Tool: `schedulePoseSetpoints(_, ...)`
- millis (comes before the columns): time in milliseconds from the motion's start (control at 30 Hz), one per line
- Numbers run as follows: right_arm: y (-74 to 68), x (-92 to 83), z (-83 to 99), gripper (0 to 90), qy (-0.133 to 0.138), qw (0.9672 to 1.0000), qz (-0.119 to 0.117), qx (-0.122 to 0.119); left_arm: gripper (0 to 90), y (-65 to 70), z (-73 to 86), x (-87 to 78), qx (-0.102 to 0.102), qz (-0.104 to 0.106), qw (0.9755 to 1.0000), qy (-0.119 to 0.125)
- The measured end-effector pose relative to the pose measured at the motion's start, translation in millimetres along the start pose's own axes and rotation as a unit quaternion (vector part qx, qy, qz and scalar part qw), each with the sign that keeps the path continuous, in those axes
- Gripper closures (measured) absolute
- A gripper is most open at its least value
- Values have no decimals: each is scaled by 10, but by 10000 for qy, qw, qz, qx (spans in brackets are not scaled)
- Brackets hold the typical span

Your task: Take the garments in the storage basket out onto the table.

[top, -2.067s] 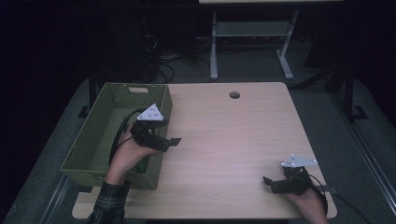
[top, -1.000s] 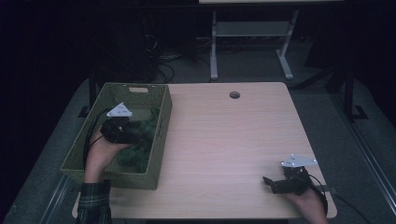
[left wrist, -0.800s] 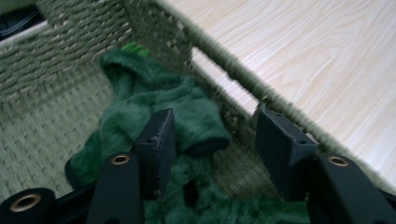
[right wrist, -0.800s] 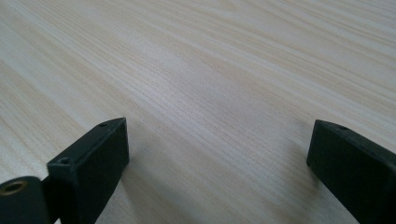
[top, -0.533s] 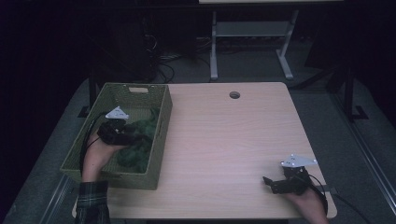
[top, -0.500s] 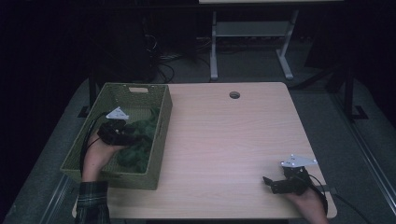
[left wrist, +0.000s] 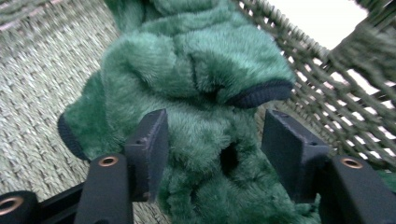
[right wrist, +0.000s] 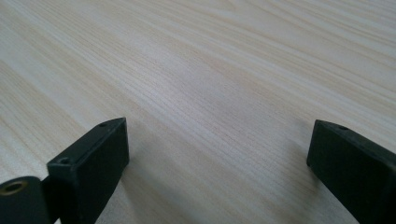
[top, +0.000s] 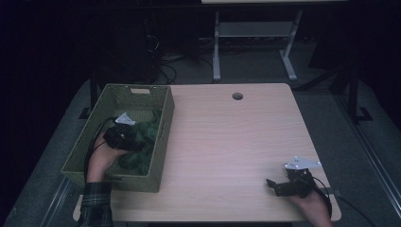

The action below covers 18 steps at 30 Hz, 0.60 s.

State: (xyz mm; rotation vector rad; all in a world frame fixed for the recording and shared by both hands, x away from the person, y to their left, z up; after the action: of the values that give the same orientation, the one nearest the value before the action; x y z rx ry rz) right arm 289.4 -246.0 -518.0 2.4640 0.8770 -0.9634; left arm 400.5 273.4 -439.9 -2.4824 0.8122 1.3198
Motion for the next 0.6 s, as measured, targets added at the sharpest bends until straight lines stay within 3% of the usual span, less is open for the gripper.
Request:
schedulePoseSetpoints(233, 0, 0, 0, 53, 0, 10000, 1, 1, 304, 34, 30, 152, 99, 2, 9995, -301)
schedulePoseSetpoints(600, 0, 0, 0, 53, 1, 10000, 0, 0, 318, 25, 86, 242, -8, -17, 9976, -692)
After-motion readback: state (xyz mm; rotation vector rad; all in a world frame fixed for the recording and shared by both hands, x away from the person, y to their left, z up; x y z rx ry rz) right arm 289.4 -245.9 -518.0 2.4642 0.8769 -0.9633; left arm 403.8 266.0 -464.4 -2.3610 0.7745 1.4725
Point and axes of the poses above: each handheld gripper's, and its own axes: x roughly forward along the jaws, z roughly out of its underside, y roughly to its right, the point moved 5 cm from there along x, roughly forward along the jaws, and after that the axes turned 10 degrees about -x, right-handed, at the moved point
